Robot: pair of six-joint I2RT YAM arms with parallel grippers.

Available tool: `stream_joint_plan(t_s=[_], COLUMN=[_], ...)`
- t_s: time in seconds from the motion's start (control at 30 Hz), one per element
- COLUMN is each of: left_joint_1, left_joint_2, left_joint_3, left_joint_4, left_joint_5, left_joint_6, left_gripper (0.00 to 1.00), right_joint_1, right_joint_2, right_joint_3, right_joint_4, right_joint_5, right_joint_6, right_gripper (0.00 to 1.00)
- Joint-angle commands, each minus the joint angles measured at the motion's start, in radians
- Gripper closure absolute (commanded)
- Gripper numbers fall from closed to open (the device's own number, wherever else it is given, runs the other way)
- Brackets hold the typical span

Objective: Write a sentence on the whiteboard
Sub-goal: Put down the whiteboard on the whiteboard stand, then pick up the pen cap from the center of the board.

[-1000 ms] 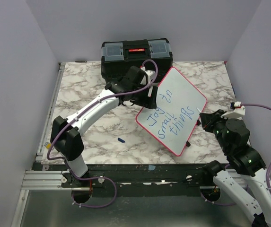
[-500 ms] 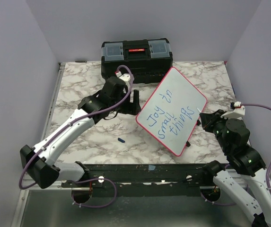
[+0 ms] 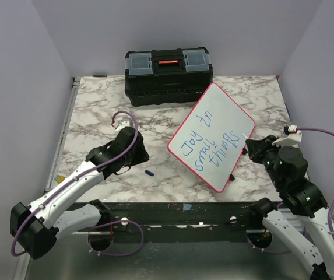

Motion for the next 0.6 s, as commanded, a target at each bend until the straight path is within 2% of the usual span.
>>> stream_joint_plan(t_s=[0.0, 0.4, 0.47, 0.57], left_joint_1=[0.014, 0.015, 0.014, 0.015], left_joint_2=[0.012, 0.240, 0.263, 0.286], left_joint_3=[-0.080, -0.103, -0.117, -0.122], left_joint_4=[0.021, -0.021, -0.014, -0.013], left_joint_5=[-0.031, -0.008, 0.001, -0.010], left_joint_6=[-0.281, -0.569, -0.619, -0.673], left_gripper=[0.54, 0.58, 0.56, 0.49], right_joint_1=[0.004, 0.003, 0.004, 0.004], right_joint_2=[-0.006, -0.017, -0.019, -0.020], right_joint_3=[-0.013, -0.013, -0.013, -0.013], right_joint_4=[0.014, 0.014, 0.014, 0.014], right_joint_5=[-0.013, -0.005, -0.005, -0.004], right_joint_6=[-0.016, -0.013, -0.013, -0.013], right_gripper=[0.99, 0.99, 0.99, 0.99])
